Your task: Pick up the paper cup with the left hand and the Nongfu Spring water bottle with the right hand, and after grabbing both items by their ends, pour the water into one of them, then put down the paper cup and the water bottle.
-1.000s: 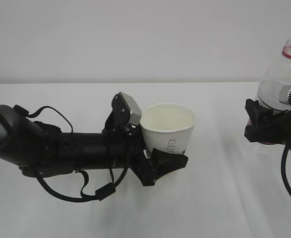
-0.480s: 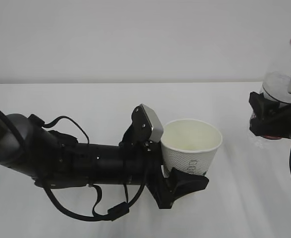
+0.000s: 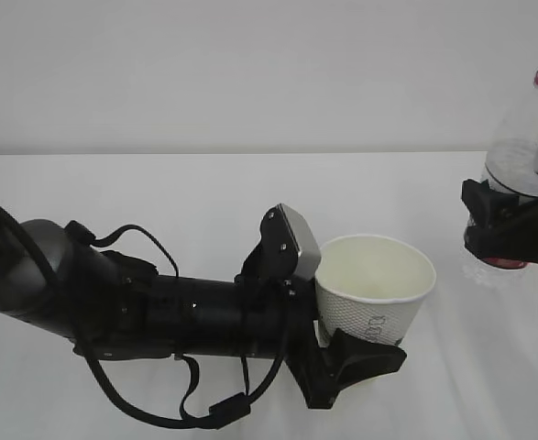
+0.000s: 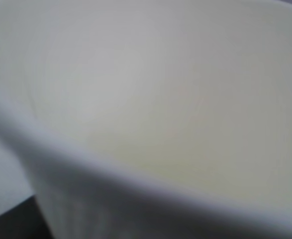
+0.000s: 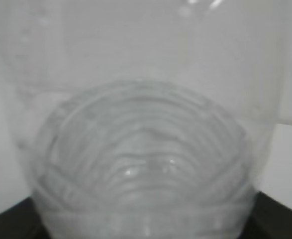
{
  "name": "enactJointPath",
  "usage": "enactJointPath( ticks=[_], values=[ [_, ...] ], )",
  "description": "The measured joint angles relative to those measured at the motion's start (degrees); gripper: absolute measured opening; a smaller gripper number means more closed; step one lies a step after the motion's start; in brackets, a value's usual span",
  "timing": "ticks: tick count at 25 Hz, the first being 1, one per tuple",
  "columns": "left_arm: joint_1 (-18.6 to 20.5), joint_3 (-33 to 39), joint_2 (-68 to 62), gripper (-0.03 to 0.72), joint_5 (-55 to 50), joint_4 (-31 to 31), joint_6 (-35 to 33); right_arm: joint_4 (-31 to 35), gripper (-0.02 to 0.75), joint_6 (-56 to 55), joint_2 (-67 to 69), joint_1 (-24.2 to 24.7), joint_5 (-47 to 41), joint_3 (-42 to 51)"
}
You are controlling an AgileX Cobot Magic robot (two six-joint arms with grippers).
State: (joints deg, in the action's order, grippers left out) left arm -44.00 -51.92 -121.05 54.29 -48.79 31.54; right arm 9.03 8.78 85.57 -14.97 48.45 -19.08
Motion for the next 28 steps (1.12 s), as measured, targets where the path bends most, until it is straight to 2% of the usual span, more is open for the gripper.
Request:
enactJointPath(
  ticks=[13, 19, 28],
  values=[
    [0.0, 0.0, 0.0, 0.526, 1.5, 0.0, 0.0, 0.0, 0.494, 3.9, -8.5, 0.0, -10.2, 0.1],
    [-0.1, 0.0, 0.0, 0.522, 1.7, -0.2, -2.0, 0.0, 0.494, 3.9, -11.5, 0.0, -16.7, 0.1],
    [-0.4, 0.0, 0.0, 0.519, 2.2, -1.2, -2.3, 0.0, 0.494, 8.2, -15.2, 0.0, -20.6, 0.3]
  ],
)
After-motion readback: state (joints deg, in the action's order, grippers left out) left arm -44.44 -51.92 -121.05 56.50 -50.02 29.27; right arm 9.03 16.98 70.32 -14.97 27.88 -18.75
